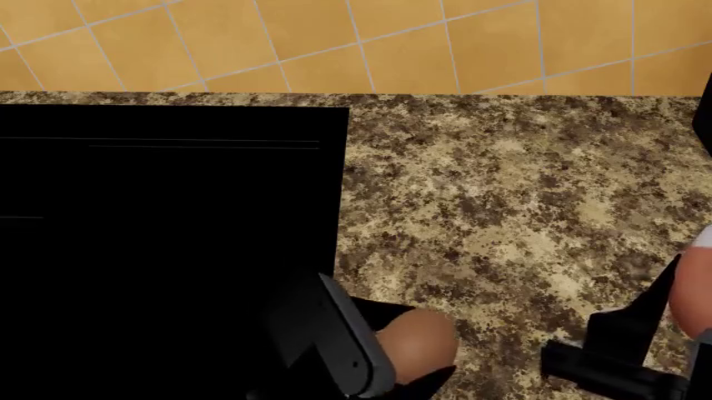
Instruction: Place the eggs and milk next to the bowl.
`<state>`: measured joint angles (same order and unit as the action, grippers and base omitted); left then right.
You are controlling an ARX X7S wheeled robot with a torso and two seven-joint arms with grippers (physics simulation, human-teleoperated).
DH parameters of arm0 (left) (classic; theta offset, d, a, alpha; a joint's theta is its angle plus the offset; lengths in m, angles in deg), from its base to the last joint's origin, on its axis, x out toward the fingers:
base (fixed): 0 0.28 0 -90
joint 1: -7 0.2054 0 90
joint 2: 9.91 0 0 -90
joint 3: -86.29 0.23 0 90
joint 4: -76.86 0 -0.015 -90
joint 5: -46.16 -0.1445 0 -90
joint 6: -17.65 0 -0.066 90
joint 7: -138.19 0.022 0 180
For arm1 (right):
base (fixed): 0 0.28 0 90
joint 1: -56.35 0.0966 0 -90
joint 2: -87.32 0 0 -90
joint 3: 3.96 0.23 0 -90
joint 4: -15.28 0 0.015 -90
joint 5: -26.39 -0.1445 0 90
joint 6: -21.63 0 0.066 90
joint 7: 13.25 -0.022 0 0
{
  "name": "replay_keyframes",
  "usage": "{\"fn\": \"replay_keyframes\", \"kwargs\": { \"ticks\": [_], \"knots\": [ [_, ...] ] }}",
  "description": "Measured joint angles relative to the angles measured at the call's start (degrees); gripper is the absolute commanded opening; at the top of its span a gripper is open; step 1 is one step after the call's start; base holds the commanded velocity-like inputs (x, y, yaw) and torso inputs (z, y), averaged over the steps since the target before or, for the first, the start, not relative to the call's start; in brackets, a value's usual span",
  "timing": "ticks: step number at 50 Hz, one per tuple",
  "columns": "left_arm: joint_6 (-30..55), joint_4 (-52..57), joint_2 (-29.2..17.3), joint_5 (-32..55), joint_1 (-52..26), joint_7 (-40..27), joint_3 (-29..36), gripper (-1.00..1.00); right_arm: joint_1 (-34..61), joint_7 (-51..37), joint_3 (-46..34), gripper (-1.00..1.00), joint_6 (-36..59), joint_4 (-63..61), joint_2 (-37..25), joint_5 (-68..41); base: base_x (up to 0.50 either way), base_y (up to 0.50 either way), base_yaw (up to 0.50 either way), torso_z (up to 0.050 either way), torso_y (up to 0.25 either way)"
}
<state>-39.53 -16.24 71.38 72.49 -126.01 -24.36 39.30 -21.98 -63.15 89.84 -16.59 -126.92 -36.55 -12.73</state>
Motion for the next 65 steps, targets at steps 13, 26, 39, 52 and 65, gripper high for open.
{"fn": "replay_keyframes", "kwargs": {
  "ticks": [13, 26, 39, 52, 65],
  "knots": [
    [1.8, 17.82, -3.34, 1.69, 4.42, -13.31, -9.32, -1.0, -0.59, 6.9, -7.3, -1.0, -10.46, 5.14, 0.75, 5.9, 0.0, 0.0, 0.0, 0.0, 0.0],
    [1.4, 31.04, -6.69, -0.02, 9.99, -26.06, -18.54, -1.0, 2.0, 14.33, -13.8, -1.0, -18.99, 14.22, 1.1, 10.58, 0.0, 0.0, 0.0, 0.0, 0.0],
    [2.08, 39.09, -10.82, -1.87, 15.09, -33.36, -24.44, -1.0, 8.23, 20.88, -17.84, -1.0, -24.32, 23.54, 2.92, 11.99, 0.0, 0.0, 0.0, 0.0, 0.0],
    [2.57, 43.02, -13.88, -2.11, 18.23, -36.39, -28.38, -1.0, 13.08, 23.46, -20.5, -1.0, -26.71, 27.24, 4.62, 13.5, 0.0, 0.0, 0.0, 0.0, 0.0],
    [1.59, 43.5, -14.62, -1.97, 19.55, -37.06, -29.58, -1.0, 14.04, 23.14, -21.68, -1.0, -26.04, 25.68, 4.68, 14.2, -0.22, 0.04, 0.0, 0.0, 0.0]
  ]
}}
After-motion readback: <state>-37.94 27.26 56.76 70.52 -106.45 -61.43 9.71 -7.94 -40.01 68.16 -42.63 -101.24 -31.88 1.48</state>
